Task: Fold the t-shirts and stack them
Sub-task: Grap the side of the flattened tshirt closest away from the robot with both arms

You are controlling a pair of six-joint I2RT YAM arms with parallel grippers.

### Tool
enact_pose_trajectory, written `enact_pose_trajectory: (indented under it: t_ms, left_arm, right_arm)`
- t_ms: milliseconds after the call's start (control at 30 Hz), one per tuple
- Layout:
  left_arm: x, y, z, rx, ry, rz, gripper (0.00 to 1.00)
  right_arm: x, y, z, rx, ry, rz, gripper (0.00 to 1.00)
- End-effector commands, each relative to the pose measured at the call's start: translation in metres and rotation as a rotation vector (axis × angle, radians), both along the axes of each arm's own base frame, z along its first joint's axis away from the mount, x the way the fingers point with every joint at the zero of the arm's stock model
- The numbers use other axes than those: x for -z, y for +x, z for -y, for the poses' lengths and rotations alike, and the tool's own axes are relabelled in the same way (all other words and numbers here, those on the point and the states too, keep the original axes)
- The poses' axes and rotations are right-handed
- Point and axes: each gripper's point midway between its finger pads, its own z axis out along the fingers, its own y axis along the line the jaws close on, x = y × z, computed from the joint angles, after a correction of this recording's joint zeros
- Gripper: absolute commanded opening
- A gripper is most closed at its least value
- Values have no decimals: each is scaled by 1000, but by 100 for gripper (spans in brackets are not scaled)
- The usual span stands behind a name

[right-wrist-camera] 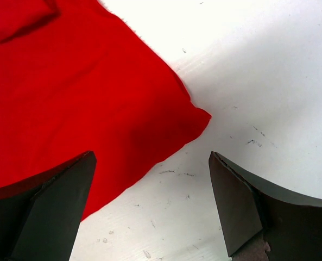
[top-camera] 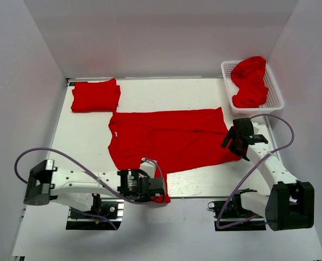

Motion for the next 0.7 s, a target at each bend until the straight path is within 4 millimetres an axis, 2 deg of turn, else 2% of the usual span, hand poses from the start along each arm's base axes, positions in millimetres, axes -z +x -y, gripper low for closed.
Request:
enact_pose_trajectory:
  t_ms: [0,100,300,400,667]
  left_arm:
    - [-31,26,6,-68,-96,121,0]
    - [-36,29,13,-65,-145,136,0]
    - [-20,29,10,-46,-39,125,0]
    - [-22,30,15,-26,-32,128,0]
    - [-25,35,18,-37,-47,132,0]
  right_arm:
    - [3,0,5,53,5,10,90]
    - [10,-2,6,64,19,2,90]
    - [25,3,-2,58,82,-22,90]
    - [31,4,-3,57,86,-32,90]
    - [48,1,1,74,86,-65,81]
